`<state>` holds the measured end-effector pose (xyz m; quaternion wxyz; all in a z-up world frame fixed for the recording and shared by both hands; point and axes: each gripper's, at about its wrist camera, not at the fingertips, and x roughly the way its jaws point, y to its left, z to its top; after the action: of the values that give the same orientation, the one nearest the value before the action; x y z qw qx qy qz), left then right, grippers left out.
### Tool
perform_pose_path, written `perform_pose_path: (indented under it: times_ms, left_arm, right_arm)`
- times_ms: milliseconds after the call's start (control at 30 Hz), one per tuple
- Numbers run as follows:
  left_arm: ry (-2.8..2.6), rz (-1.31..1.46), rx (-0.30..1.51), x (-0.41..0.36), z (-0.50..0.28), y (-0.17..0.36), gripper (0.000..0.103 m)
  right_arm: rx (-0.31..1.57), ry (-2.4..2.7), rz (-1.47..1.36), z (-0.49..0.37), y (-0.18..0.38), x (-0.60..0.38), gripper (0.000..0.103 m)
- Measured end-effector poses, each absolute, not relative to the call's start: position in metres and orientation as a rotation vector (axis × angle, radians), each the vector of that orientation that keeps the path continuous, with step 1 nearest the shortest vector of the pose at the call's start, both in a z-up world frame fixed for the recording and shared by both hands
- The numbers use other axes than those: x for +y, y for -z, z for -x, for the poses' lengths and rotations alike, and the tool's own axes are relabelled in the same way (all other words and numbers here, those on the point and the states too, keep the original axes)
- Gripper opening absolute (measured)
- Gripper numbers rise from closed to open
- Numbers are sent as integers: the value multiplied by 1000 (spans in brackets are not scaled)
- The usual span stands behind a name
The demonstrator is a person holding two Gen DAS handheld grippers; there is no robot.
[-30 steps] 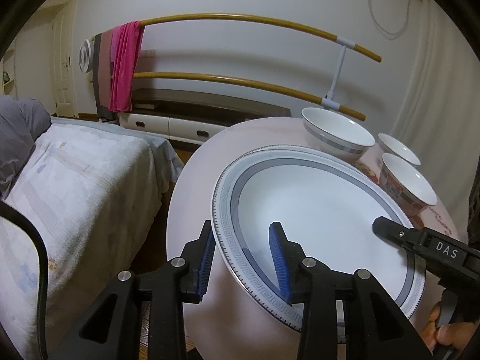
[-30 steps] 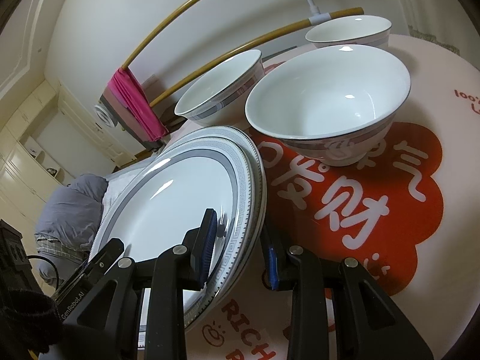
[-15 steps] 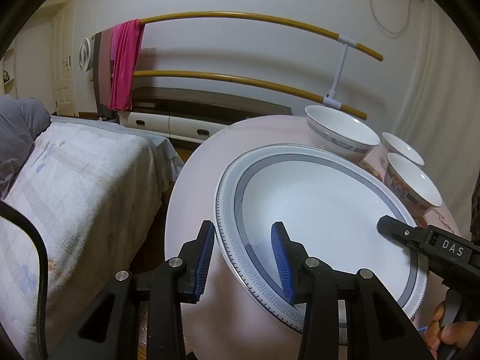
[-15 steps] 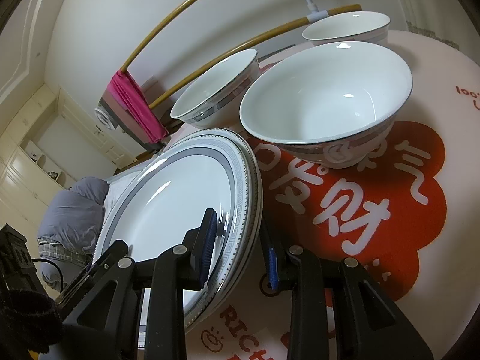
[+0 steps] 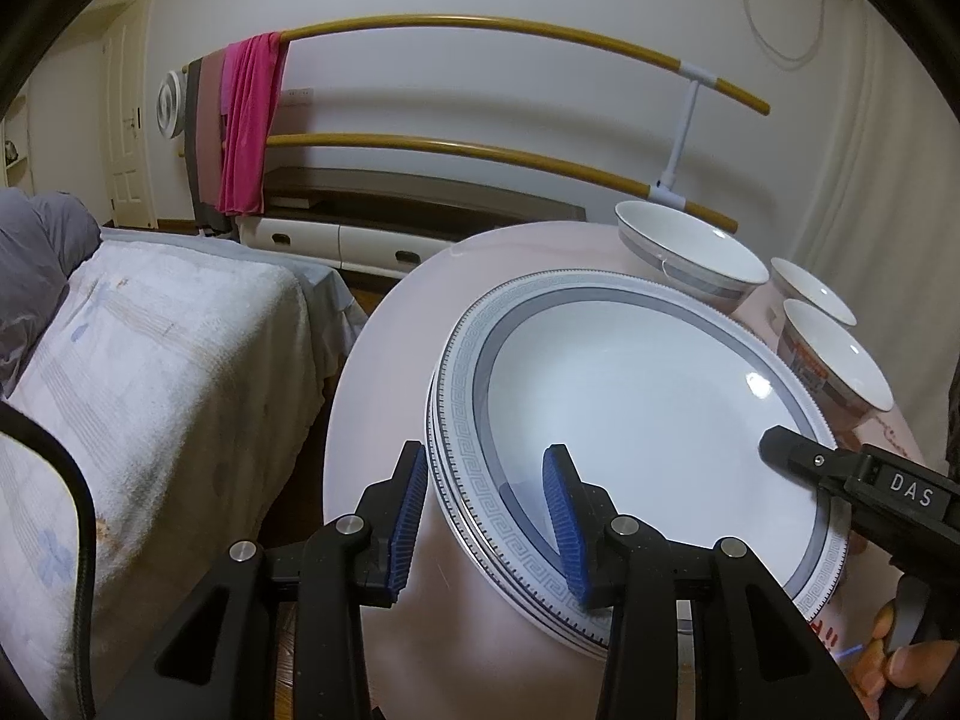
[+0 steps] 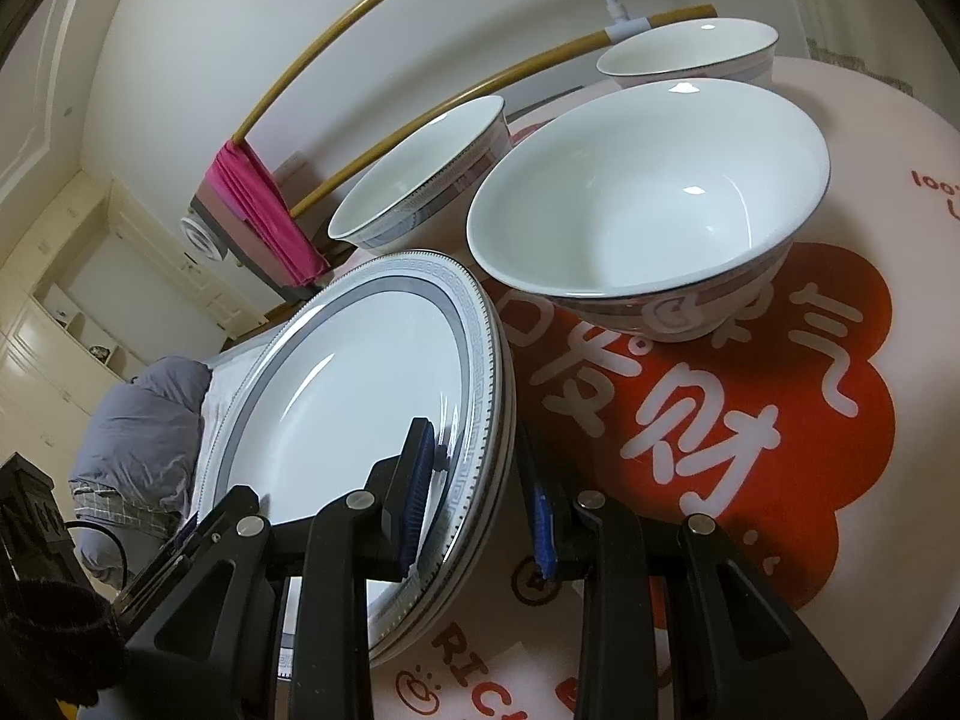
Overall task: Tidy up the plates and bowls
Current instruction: 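Lower the gripped plate onto the plate stack with both tools, then open both tools and pull them back from the plate stack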
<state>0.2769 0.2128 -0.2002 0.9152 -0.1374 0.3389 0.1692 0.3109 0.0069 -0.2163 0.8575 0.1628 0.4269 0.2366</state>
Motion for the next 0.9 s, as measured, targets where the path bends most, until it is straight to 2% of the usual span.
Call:
perform_pose_path:
  times_ms: [400,800,900]
  left_arm:
    - [-364,266,686,206,-272,192,36]
    - [-337,219,635,166,-238,157,66]
    - [-316,205,617,149,-226,144,70]
  right_arm:
    - [886,-464,-291,-304,207,13,32]
    - [845,-443,-254,-271,177,5,40]
    - [834,-440,-252,-261,168,-2,48]
